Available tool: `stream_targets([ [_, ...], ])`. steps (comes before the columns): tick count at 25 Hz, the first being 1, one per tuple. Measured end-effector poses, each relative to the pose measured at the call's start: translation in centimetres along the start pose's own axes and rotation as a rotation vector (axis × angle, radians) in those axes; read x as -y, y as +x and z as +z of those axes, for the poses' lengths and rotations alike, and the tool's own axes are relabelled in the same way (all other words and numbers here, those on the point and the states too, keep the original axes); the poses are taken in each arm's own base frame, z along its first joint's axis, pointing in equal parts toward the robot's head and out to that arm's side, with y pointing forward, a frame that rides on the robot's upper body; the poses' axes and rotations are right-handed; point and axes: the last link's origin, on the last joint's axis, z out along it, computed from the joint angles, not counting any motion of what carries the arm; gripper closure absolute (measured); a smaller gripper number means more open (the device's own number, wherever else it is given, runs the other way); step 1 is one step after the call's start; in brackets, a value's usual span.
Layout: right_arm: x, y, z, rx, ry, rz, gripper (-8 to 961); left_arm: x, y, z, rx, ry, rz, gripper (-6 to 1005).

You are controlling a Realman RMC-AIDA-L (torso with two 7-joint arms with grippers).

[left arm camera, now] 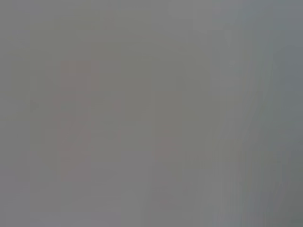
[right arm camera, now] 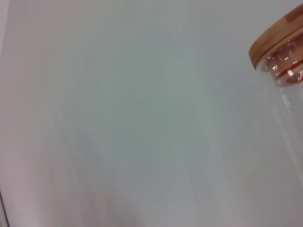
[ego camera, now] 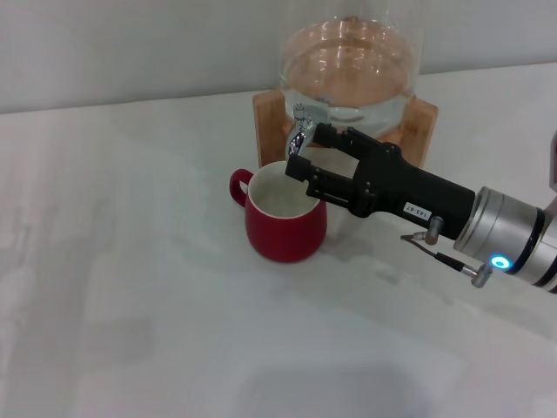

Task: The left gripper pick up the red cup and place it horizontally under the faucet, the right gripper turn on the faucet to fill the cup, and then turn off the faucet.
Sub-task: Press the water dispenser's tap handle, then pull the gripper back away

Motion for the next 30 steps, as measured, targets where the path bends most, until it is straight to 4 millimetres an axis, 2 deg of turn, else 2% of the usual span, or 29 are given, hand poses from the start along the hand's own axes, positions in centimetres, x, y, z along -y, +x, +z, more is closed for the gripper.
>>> stream_targets([
  [30, 0.76, -0.31, -0.56, 0.014, 0.039, -0.009, 121, -0.32, -0.05, 0.06, 0.004, -0.018, 0.006, 242],
])
